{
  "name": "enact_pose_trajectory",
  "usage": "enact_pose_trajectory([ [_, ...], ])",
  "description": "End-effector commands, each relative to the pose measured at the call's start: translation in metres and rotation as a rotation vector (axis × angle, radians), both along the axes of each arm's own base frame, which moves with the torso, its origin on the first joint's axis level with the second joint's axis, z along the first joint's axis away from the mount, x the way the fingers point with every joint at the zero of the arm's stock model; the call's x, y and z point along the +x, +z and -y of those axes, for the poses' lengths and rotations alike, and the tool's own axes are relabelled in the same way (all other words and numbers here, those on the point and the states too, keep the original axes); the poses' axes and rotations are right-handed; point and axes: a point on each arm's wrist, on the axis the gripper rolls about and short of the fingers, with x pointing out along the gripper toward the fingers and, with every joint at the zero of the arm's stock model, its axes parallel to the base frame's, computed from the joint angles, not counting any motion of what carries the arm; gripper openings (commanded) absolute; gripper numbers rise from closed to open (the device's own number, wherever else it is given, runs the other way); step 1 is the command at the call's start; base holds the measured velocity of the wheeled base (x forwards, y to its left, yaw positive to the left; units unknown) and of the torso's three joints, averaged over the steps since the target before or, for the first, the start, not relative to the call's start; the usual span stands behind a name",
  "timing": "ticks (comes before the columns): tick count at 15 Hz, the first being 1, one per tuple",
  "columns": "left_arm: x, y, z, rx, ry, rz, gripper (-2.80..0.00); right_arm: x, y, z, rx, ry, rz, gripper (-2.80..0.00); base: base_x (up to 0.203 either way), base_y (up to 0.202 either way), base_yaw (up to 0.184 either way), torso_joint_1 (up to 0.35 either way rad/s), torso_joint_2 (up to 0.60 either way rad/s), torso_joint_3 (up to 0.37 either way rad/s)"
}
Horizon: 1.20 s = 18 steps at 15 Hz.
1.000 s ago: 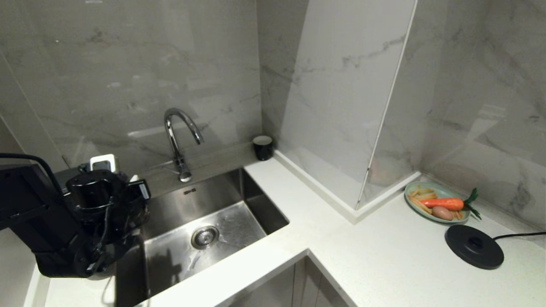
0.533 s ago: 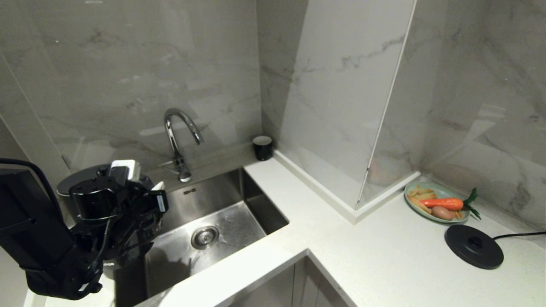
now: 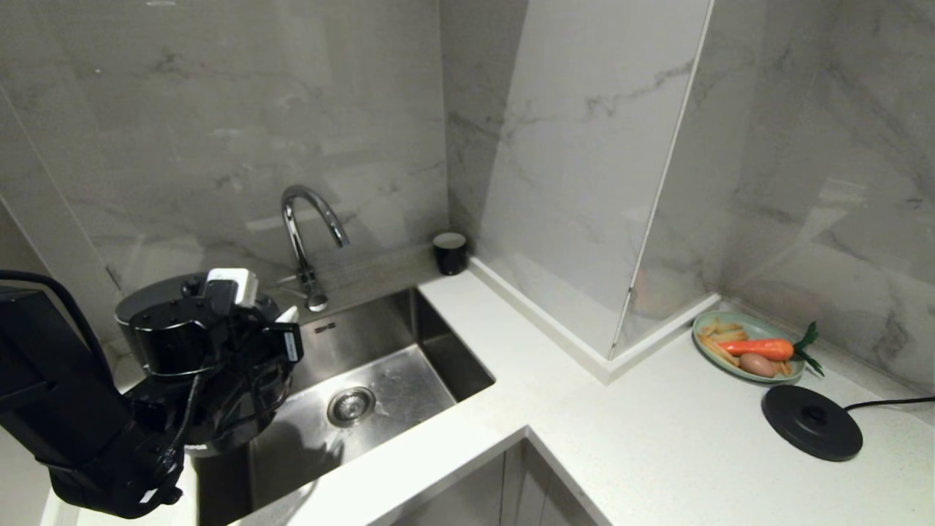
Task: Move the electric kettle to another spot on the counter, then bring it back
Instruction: Place it on the power base
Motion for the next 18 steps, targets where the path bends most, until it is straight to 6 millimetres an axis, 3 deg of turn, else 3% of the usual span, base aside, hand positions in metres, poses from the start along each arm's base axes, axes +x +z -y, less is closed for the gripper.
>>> enact_pose_trajectory([
  [1, -0.0004, 0.0028, 0.0033, -0.003, -0.009, 0.015, -2.80, 0.0000, 0.0000, 0.0000, -0.001, 0.000, 0.000, -2.80, 0.000, 0.000, 0.000, 0.000, 0.00, 0.000],
  [18, -0.0026, 0.0067, 0.0050, -0.013, -0.022, 0.033, -2.80, 0.0000, 0.0000, 0.0000, -0.001, 0.000, 0.000, -2.80, 0.000, 0.000, 0.000, 0.000, 0.00, 0.000],
])
